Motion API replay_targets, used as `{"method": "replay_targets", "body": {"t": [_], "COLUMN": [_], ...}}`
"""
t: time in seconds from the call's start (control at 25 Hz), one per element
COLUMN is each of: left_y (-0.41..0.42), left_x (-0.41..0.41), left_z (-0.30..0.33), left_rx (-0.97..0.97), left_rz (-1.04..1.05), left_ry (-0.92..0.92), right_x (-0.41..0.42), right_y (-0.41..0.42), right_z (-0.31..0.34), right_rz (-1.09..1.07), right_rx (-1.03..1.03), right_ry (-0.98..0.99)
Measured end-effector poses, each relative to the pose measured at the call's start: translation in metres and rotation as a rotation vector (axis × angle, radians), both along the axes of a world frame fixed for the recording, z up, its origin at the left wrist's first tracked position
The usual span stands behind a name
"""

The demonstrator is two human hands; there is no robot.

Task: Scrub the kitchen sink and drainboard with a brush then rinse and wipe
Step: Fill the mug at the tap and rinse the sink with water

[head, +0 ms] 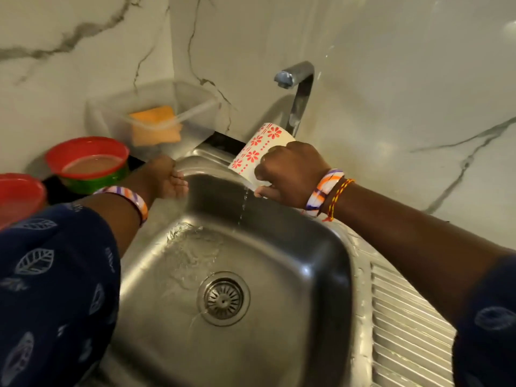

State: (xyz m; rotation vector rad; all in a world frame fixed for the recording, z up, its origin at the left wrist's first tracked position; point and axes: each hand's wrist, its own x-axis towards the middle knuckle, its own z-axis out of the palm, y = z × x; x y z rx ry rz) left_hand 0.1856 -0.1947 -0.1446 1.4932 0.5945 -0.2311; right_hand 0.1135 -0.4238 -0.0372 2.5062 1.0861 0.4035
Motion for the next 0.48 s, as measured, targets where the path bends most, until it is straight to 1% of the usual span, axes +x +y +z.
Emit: {"method": "replay_targets", "body": {"t": [0.04,0.12,0.24,0.32,0.36,0.48], "left_y": [0.013,0.032,0.031,0.026,0.022,0.007], "left_x": [0.002,-0.003,-0.030,-0.049,-0.061,-0.094], "left_z": [-0.002,0.005,0.020,0.025,0.026,0.035], "left_rx": [-0.136,-0.132,-0.065,0.072,0.166,0.520], "left_rz": [-0.011,-0.131,-0.280,-0.397,-0.504,-0.961], "left_ry": [0.048,0.086,0.033,0.022,0.030,0.065], "right_x": [-0.003,-0.008,-0.022,-0.035,-0.045,-0.065], "right_y": [0.004,0.009,0.016,0.023,0.029,0.032], "right_z": [0.002,0.010,0.014,0.002,-0.007,-0.022], "right_rz": [0.026,0.079,0.083,0.058,0.006,-0.187], "right_rx": [-0.023,-0.048,0.016,0.037,0.030,0.028], "right_ry": [-0.017,-0.089,-0.208,-0.199,-0.140,0.043]}}
